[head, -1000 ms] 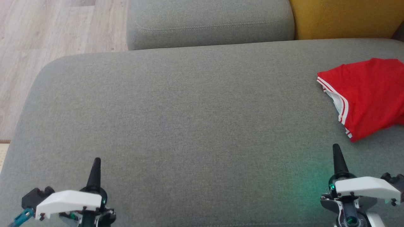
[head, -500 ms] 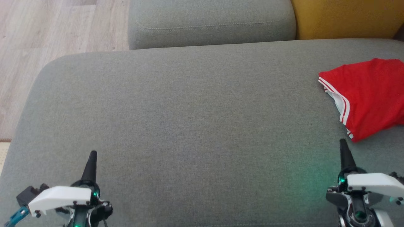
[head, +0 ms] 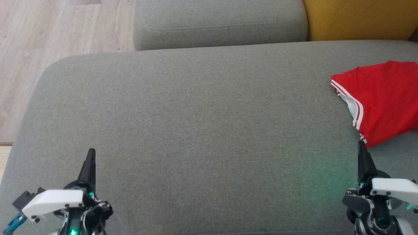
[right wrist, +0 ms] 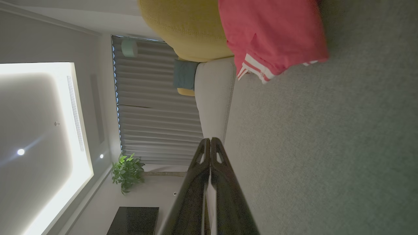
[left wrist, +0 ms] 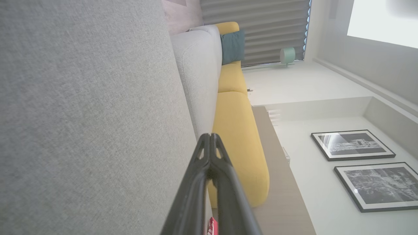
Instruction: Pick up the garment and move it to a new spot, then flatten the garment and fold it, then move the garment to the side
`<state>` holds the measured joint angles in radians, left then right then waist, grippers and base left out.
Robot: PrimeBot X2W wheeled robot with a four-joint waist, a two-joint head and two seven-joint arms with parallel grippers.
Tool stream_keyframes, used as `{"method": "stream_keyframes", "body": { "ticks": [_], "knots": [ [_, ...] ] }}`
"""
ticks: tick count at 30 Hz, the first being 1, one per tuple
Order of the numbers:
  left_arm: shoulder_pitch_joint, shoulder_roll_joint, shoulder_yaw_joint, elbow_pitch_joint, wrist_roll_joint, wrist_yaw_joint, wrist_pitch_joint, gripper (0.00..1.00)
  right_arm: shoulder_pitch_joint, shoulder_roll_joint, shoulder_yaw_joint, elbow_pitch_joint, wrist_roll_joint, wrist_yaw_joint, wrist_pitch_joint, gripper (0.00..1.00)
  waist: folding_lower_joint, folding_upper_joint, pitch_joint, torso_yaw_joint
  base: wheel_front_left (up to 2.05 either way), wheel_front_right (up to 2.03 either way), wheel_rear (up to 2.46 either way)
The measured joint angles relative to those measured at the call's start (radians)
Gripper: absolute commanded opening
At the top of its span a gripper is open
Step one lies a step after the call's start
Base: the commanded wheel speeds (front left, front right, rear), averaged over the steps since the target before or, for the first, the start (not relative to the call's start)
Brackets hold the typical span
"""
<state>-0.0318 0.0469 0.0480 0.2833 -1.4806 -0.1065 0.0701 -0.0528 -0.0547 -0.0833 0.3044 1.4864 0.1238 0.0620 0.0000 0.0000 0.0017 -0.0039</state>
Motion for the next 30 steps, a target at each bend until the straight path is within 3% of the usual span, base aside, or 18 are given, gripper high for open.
{"method": "stream_keyframes", "body": {
  "ticks": [13, 30],
  "knots": [
    [-0.022, 0.000, 0.027, -0.003, -0.124, -0.017, 0.034, 0.00, 0.000, 0.000, -0.030, -0.021, 0.124, 0.000, 0.031, 0.00, 0.0000, 0.0000, 0.001, 0.004, 0.00, 0.00, 0.00],
    [-0.023, 0.000, 0.028, -0.003, -0.127, -0.017, 0.034, 0.00, 0.000, 0.000, -0.035, -0.022, 0.126, 0.000, 0.037, 0.00, 0.0000, 0.0000, 0.001, 0.004, 0.00, 0.00, 0.00]
  ]
}}
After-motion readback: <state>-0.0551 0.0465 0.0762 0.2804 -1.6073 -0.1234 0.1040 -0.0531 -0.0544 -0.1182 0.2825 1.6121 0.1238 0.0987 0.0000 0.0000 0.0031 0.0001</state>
